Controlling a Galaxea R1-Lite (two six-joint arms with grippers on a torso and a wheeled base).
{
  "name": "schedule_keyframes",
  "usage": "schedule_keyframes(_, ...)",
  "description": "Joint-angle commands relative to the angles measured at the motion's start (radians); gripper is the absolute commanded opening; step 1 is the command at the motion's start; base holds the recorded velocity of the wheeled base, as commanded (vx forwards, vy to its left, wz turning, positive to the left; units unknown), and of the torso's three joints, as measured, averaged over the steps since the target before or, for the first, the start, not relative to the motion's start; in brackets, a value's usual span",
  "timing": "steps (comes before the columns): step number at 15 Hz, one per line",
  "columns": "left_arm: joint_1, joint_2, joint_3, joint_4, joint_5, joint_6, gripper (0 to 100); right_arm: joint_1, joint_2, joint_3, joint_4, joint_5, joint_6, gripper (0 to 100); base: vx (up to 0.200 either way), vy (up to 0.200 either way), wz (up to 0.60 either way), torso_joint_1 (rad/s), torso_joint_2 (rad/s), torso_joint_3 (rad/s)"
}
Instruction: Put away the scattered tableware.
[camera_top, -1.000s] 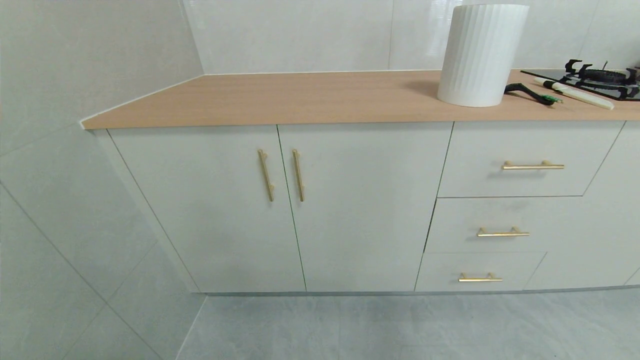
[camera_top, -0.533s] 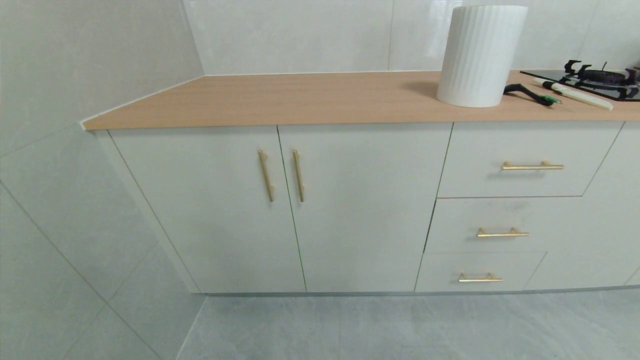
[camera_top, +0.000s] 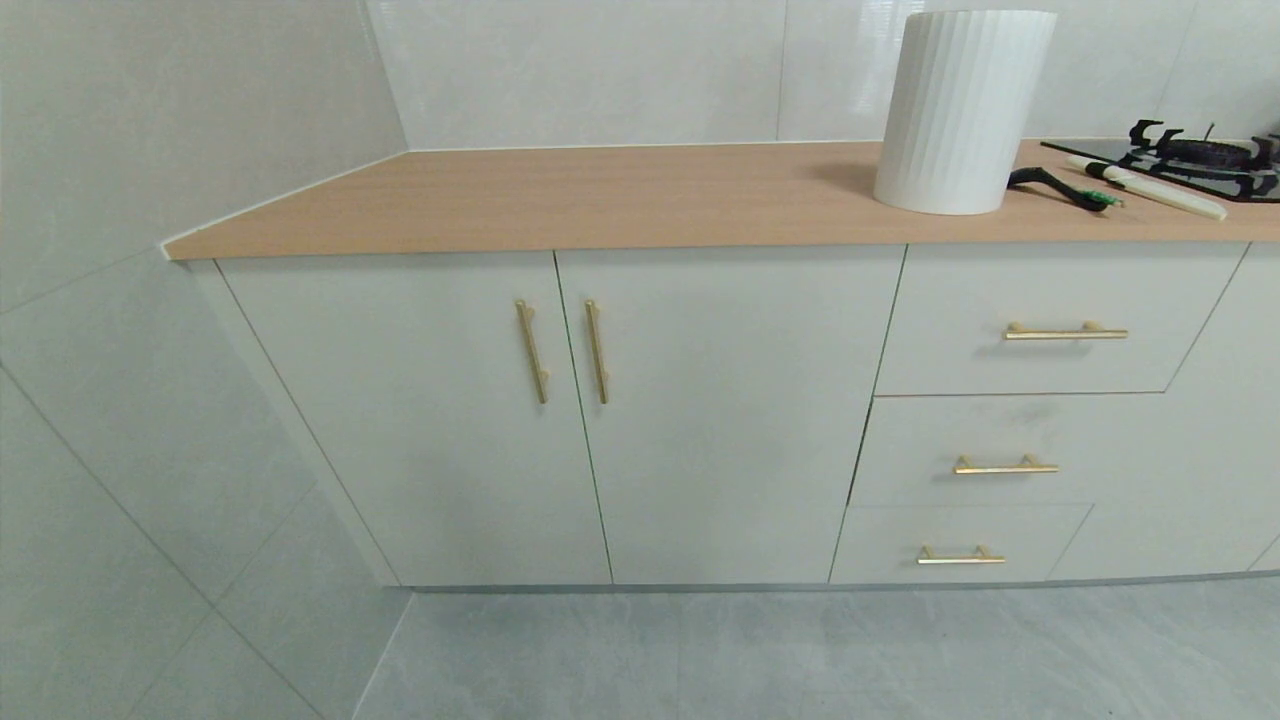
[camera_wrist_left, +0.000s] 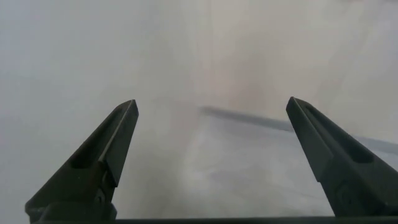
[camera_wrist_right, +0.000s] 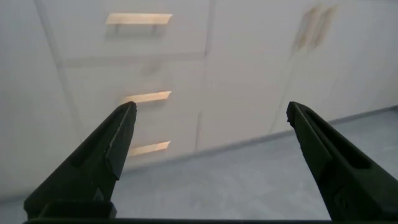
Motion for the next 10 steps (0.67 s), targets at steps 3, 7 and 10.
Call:
schedule_keyframes(3, 0.001, -0.002, 0.012, -0.007, -0.117, -0.018, 100, -0.002, -0.008, 0.02, 0.059, 0.3, 0.07, 100, 0.0, 0.0, 0.0, 0.0, 0.0, 0.0)
schedule_keyframes(7, 0.001, -0.002, 0.012, -0.007, -0.074, -0.076, 100, 0.0, -0.006, 0.02, 0.09, 0.328, 0.106, 100, 0.0, 0.0, 0.0, 0.0, 0.0, 0.0)
schedule_keyframes(10, 0.001, -0.002, 0.012, -0.009, -0.074, -0.111, 100, 0.0, -0.006, 0.02, 0.09, 0.327, 0.133, 100, 0.0, 0.0, 0.0, 0.0, 0.0, 0.0)
